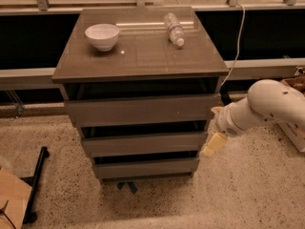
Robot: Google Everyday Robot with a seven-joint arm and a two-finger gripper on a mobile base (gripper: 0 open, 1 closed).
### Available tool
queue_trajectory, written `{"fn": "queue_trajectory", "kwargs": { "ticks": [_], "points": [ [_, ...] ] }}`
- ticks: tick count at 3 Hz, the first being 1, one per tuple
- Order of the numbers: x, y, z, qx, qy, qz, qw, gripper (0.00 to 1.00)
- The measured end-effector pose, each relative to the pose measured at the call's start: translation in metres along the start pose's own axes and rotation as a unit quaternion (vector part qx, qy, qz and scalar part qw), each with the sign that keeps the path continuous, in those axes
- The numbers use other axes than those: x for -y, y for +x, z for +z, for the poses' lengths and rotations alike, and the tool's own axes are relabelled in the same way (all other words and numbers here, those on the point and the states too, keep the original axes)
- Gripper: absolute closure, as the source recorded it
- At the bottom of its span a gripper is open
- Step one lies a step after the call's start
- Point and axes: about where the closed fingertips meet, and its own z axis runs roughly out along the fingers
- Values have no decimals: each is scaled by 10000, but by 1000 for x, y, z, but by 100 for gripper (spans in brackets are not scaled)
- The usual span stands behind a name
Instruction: Open middle drawer
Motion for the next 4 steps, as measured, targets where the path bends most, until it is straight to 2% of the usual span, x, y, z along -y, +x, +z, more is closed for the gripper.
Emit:
{"fn": "queue_trajectory", "kwargs": {
  "ticks": [1,2,3,4],
  "points": [
    [13,3,37,271,-42,96,9996,0],
    [18,7,76,482,-232,265,9982,0],
    [20,17,111,414,-418,587,9965,0],
    [19,19,113,406,-440,619,9963,0]
  ]
}}
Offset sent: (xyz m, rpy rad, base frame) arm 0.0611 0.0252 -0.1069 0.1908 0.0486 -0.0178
